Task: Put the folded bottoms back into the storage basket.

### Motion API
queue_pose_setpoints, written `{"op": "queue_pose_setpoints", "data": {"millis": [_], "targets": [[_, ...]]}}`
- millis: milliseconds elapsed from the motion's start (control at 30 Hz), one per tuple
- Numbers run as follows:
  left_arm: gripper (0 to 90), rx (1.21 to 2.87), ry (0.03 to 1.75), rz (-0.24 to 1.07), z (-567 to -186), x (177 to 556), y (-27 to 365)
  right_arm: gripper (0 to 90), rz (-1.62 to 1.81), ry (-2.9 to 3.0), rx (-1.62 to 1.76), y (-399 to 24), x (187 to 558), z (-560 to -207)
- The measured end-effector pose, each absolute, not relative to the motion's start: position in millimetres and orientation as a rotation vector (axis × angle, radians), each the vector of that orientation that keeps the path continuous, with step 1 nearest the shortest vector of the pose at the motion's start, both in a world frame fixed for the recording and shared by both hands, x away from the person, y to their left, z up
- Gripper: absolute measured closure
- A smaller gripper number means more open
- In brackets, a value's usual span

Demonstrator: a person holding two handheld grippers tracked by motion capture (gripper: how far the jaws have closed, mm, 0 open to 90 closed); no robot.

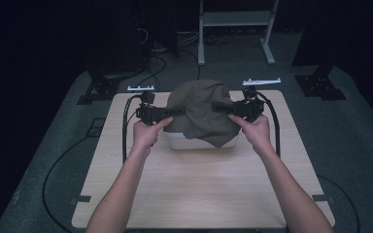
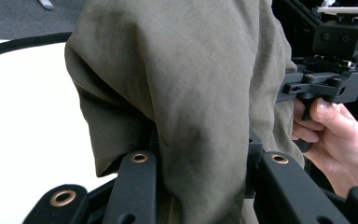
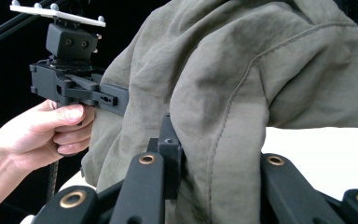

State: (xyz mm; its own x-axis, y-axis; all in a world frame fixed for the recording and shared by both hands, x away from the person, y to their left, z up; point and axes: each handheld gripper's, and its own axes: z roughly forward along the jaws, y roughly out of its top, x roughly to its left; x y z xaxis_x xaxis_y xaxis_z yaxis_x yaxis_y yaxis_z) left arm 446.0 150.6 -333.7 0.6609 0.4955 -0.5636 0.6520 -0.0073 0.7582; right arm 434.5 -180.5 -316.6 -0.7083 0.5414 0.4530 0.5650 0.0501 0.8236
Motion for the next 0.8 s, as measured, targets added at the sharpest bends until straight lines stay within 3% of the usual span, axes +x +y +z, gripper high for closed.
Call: {"op": "queue_pose_setpoints", "data": {"millis": [800], "targets": [[68.2, 1.626, 1.025, -0.127, -335.2, 477.1, 147.4, 71.7, -1.794, -2.201, -1.285, -179.6, 472.8, -321.6]]}}
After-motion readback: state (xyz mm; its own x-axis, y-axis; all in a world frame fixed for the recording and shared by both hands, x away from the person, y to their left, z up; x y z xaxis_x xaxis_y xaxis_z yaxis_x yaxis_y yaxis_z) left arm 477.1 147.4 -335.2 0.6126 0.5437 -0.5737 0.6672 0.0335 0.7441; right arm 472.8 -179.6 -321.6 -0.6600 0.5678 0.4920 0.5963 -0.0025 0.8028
